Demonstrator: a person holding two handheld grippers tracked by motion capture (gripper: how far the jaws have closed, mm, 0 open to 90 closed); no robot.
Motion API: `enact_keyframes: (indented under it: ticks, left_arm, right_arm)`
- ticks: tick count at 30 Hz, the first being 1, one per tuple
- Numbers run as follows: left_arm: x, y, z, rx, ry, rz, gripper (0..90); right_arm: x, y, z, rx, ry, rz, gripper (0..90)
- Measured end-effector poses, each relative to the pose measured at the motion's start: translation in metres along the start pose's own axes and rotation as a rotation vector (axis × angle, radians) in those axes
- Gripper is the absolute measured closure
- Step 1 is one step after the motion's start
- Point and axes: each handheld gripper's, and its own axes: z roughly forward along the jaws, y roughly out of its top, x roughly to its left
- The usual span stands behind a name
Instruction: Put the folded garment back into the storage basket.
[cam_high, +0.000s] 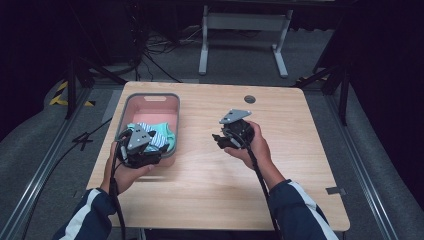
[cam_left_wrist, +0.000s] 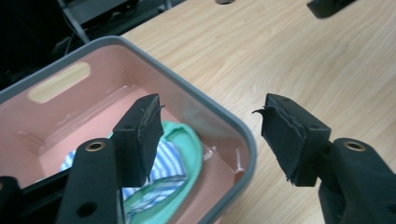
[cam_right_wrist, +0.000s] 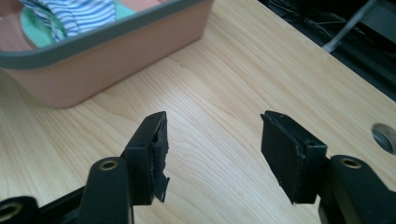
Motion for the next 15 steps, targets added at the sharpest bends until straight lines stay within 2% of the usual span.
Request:
enact_keyframes:
  ticks: [4,5,8,11,15]
  left_arm:
    - [-0.009,0.002,0.002,0.007,-0.036,0.037,38.5]
    - [-0.012,0.002,0.003,-0.001,-0.044,0.027,38.3]
    - [-0.017,0.003,0.004,-0.002,-0.057,0.036,37.2]
    - [-0.023,0.004,0.006,0.007,-0.068,0.063,36.1]
    - [-0.034,0.004,0.012,0.02,-0.101,0.077,34.9]
  right_arm:
    - [-0.011,-0.013,-0.011,-0.003,-0.005,0.013,41.7]
    - [-0.014,-0.016,-0.013,-0.006,-0.004,0.02,41.6]
    - [-0.021,-0.024,-0.019,-0.004,-0.018,0.031,41.4]
    - [-0.027,-0.034,-0.027,0.001,-0.029,0.032,41.3]
    - [-0.034,-0.046,-0.035,0.008,-0.044,0.033,41.3]
